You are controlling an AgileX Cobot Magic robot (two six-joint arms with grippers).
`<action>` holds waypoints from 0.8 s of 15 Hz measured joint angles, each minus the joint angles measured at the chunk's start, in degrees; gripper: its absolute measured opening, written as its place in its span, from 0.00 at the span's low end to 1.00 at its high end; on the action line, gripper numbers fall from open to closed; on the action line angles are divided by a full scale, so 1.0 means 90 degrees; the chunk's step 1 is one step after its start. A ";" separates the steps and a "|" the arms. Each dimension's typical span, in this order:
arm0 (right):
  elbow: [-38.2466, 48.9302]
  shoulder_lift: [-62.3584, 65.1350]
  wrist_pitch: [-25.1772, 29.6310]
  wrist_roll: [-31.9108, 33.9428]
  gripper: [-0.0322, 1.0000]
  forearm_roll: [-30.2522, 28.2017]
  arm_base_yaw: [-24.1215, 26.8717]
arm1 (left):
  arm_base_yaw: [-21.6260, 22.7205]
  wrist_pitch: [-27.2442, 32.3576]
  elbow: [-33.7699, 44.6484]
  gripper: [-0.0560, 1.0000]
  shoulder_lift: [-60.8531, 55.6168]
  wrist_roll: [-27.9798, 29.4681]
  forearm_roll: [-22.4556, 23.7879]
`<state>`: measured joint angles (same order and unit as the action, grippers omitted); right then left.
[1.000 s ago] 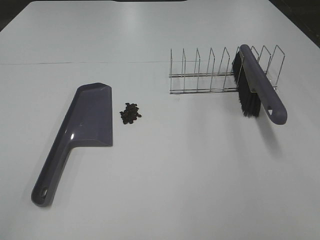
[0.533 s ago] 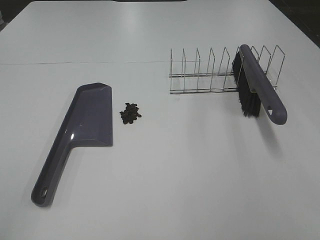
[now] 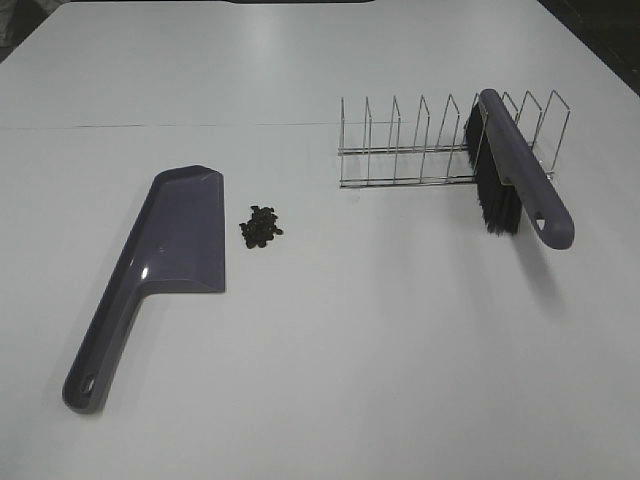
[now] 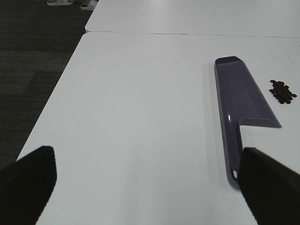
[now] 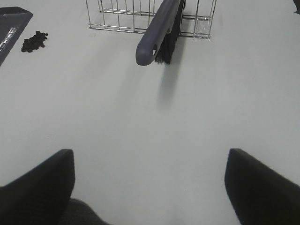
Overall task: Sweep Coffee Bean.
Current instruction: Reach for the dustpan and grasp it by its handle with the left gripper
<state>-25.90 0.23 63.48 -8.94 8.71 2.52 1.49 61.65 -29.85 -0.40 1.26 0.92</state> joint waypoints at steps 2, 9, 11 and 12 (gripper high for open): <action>0.0000 0.0000 0.0000 -0.0006 0.76 0.0000 0.0000 | 0.0000 0.0000 0.0000 0.98 0.0000 0.0000 0.0000; 0.0000 0.0000 0.0006 -0.0006 0.76 0.0000 0.0000 | 0.0000 0.0000 0.0000 0.98 0.0000 0.0000 0.0000; 0.0000 0.0000 0.0006 -0.0006 0.76 0.0000 0.0000 | 0.0000 0.0000 0.0000 0.98 0.0013 0.0000 0.0000; 0.0000 0.0000 0.0006 -0.0006 0.76 0.0000 0.0000 | 0.0000 0.0000 0.0000 0.98 0.0140 0.0000 0.0000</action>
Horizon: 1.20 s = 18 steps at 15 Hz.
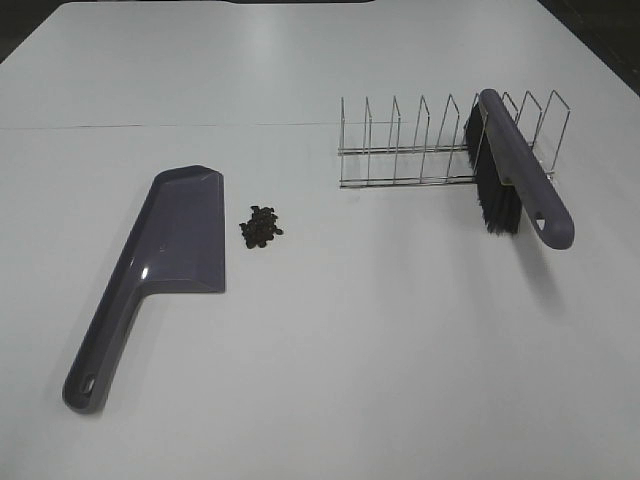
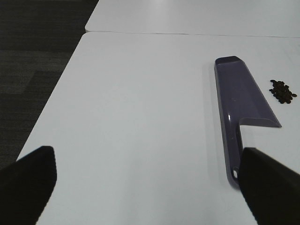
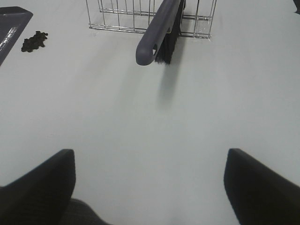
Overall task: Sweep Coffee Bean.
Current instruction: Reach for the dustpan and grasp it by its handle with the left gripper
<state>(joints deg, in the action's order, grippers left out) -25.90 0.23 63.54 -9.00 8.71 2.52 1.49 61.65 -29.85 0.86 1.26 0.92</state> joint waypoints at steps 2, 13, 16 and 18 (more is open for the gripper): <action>0.0000 0.0000 0.0000 0.0000 0.76 0.0000 0.0000 | 0.0000 0.0000 0.0000 0.98 0.0452 0.0000 0.0000; 0.0000 0.0000 0.0000 0.0000 0.76 0.0000 0.0000 | 0.0000 -0.0019 0.0000 0.98 0.3794 0.0000 -0.0102; 0.0000 0.0000 0.0000 0.0000 0.76 0.0000 0.0000 | 0.0000 -0.0032 0.0000 0.98 0.4526 0.0000 -0.0102; 0.0000 0.0000 0.0000 0.0000 0.76 0.0000 0.0000 | 0.0000 -0.0032 0.0000 0.98 0.4845 0.0070 -0.0102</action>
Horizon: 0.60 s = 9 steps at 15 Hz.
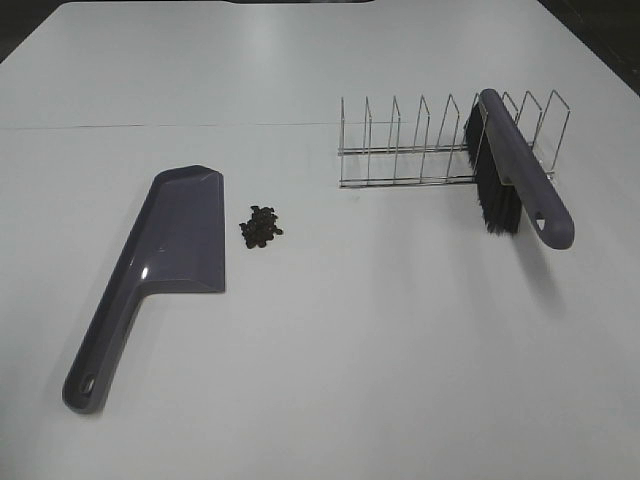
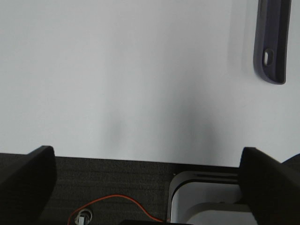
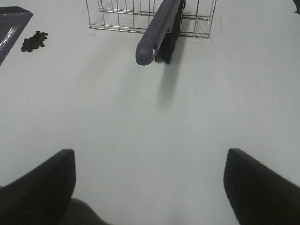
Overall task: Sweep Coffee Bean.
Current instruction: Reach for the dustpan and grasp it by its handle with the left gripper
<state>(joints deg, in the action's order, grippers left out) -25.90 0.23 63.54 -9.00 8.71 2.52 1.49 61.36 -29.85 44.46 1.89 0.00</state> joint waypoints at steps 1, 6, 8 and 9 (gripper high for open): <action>0.0000 0.0000 0.0000 0.0000 0.76 -0.0006 0.0000 | 0.0000 -0.0006 -0.0006 0.98 0.0197 0.0153 -0.0045; 0.0000 0.0000 0.0000 0.0000 0.76 -0.0006 0.0000 | 0.0000 -0.0433 -0.0974 0.98 0.1693 0.0414 -0.0185; 0.0000 0.0000 0.0000 0.0000 0.76 -0.0013 0.0000 | -0.0013 -0.0598 -0.1420 0.98 0.2566 0.0350 -0.0484; 0.0000 0.0000 0.0000 0.0000 0.76 -0.0013 0.0000 | -0.0045 -0.0649 -0.1528 0.98 0.2750 0.0318 -0.0567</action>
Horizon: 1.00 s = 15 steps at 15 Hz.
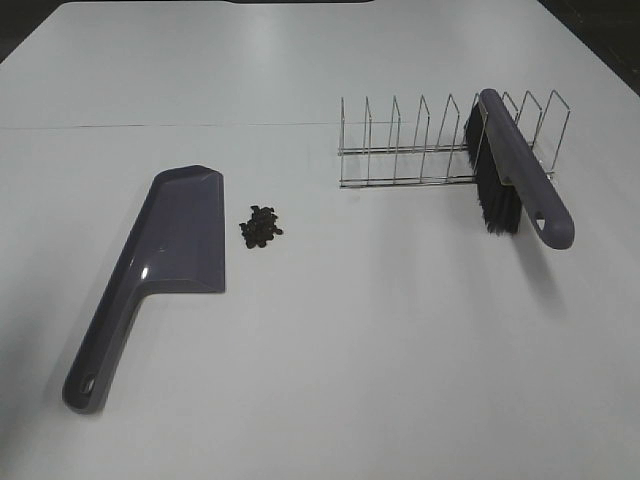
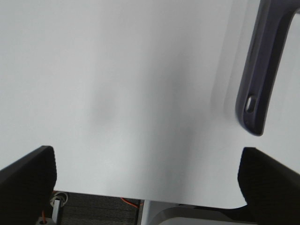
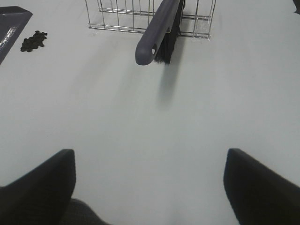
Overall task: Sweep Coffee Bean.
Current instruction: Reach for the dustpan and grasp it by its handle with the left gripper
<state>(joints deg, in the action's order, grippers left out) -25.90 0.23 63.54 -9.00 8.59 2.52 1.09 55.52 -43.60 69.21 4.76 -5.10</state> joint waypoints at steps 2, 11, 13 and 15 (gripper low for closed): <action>0.0000 0.0000 0.0000 0.0000 0.76 0.0000 0.0000 | -0.0598 -0.0318 -0.0560 0.98 0.1248 -0.0070 -0.0286; 0.0000 0.0000 0.0000 0.0000 0.76 -0.0013 0.0000 | -0.1980 -0.1178 -0.1445 0.98 0.3852 0.0694 -0.0535; 0.0000 0.0000 0.0000 0.0000 0.76 -0.0013 0.0000 | -0.1980 -0.1375 -0.1547 0.98 0.4151 0.0713 -0.0579; 0.0000 0.0000 0.0000 0.0000 0.76 -0.0013 0.0000 | -0.1980 -0.1560 -0.1604 0.98 0.4374 0.0713 -0.0605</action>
<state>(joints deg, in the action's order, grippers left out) -25.90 0.23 63.54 -9.00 8.48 2.52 -16.73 41.48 -58.04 108.58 11.17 -10.54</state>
